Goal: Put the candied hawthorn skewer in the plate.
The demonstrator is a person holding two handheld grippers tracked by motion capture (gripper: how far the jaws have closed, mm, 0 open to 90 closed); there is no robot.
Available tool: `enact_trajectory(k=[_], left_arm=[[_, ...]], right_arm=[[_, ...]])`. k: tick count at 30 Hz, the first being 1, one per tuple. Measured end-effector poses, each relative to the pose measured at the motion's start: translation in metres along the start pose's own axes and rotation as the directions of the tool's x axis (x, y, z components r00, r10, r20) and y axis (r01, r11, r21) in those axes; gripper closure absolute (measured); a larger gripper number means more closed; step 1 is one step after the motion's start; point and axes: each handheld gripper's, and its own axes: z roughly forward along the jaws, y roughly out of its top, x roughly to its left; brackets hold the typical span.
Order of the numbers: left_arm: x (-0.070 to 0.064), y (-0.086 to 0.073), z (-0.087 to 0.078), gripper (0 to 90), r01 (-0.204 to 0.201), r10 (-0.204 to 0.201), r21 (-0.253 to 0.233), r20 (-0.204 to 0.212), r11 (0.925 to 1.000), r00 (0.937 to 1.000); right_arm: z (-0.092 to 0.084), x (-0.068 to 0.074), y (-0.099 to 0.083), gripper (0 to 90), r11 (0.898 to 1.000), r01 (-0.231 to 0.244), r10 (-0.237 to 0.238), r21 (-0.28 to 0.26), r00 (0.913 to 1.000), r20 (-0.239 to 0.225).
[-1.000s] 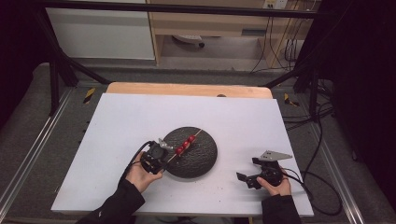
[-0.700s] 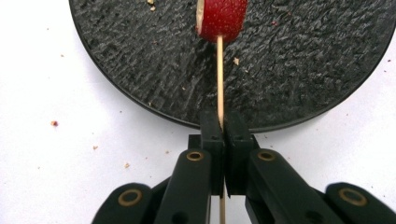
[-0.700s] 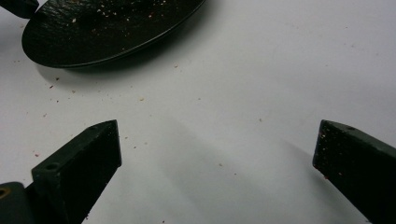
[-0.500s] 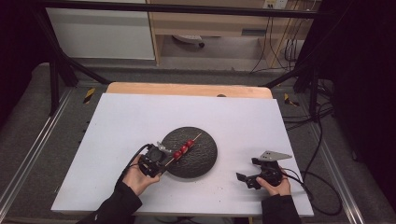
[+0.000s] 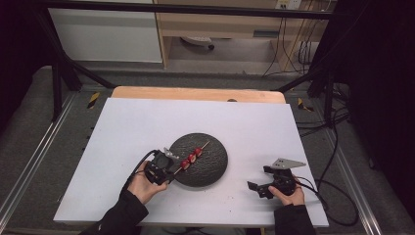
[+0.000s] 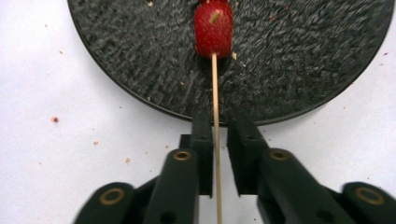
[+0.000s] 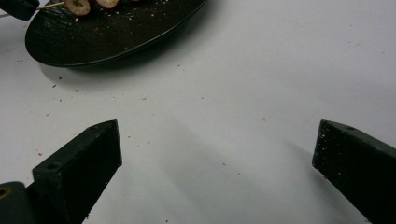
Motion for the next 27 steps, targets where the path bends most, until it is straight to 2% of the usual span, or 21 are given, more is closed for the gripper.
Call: enact_trajectory(k=[5, 8, 11, 14, 21, 25, 27], left_arm=[[0.007, -0.006, -0.01, 65.5, -0.008, 0.009, -0.069, 0.017, 0.9976, 0.9998], [0.013, -0.011, -0.016, 54.6, -0.023, 0.028, -0.125, 0.04, 0.9918, 0.9988], [0.02, -0.017, -0.02, 43.5, -0.034, 0.041, -0.163, 0.041, 0.9861, 0.9983], [0.029, -0.026, -0.024, 34.8, -0.02, 0.031, -0.186, 0.053, 0.9823, 0.9981], [0.048, -0.052, -0.028, 16.3, -0.023, 0.043, -0.285, 0.063, 0.9582, 0.9971], [0.058, -0.067, -0.028, 11.8, 0.003, 0.023, -0.321, 0.076, 0.947, 0.9968], [0.061, -0.075, -0.026, 11.5, 0.02, 0.001, -0.333, 0.064, 0.9426, 0.9979]], right_arm=[[0.0, 0.0, 0.0, 1.9, 1.0, 0.002, -0.002, 0.001, 1.0, 0.0], [0.0, 0.0, 0.0, 1.9, 1.0, 0.001, -0.001, 0.001, 1.0, 0.001], [0.0, 0.0, 0.0, 1.8, 1.0, 0.002, -0.002, 0.001, 1.0, 0.002], [0.0, 0.0, 0.0, 1.8, 1.0, -0.003, 0.003, 0.002, 1.0, 0.002], [0.0, 0.0, 0.0, 1.7, 1.0, -0.005, 0.005, 0.003, 1.0, 0.006], [0.0, 0.0, 0.0, 1.5, 1.0, -0.006, 0.006, 0.004, 1.0, 0.007], [0.0, 0.0, 0.0, 1.3, 1.0, -0.005, 0.005, 0.003, 1.0, 0.008]])
